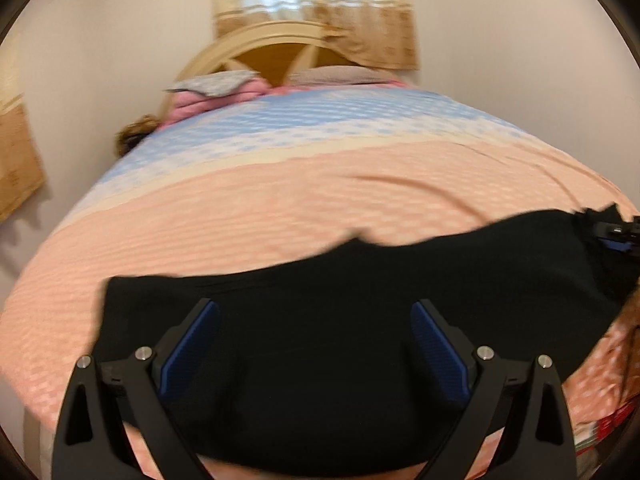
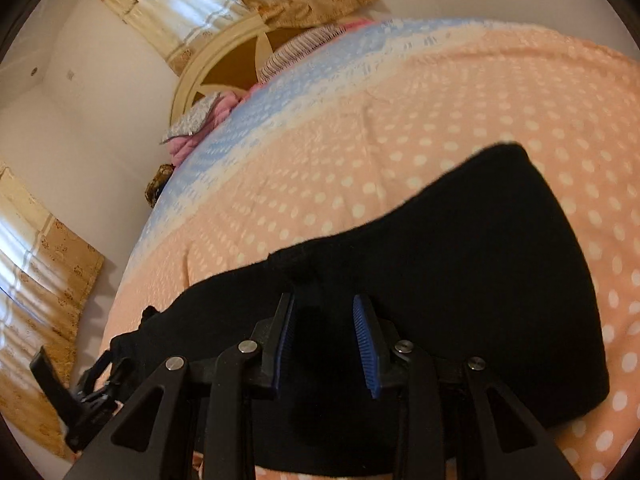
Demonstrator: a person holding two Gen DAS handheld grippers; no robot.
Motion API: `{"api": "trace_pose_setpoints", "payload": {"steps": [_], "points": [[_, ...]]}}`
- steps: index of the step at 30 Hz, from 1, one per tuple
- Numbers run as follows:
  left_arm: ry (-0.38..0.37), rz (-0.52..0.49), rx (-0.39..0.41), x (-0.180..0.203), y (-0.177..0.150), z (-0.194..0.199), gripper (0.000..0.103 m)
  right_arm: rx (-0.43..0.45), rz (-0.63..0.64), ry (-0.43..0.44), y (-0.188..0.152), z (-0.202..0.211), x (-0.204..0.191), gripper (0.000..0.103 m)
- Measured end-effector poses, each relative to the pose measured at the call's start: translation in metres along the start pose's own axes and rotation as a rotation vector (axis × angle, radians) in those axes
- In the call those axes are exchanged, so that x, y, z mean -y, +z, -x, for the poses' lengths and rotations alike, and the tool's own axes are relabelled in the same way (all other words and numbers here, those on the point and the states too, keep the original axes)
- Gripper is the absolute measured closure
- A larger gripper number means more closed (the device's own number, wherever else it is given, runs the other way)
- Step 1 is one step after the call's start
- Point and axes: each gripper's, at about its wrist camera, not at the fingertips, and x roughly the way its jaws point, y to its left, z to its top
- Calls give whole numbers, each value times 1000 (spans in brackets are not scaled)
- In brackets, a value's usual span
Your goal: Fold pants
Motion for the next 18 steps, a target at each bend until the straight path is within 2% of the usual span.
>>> {"api": "trace_pose_setpoints", "payload": {"steps": [2,6,8,9,12,15,18], "points": [[65,40,-6,-30,-6,4,4,18,12,2,-1,5,-6,71],[205,181,-17,-90,-26,17,4,81,66,48,-5,14,-35,71],[243,261,-13,-109,-34,18,4,79,94,82,-9,11,-54,71],[251,315,-12,-118,-37,17,4,67,106,102,-11,7,-62,71],[211,473,-14,-133,-46,8,4,18,157,160,-21,-12,-93,71],[225,576,-23,-135,-58,-4,6,-27,194,208,-31,-24,-115,71],[230,668,4,-136,-75,-8,9,-53,220,205,-37,-29,-125,71]]}}
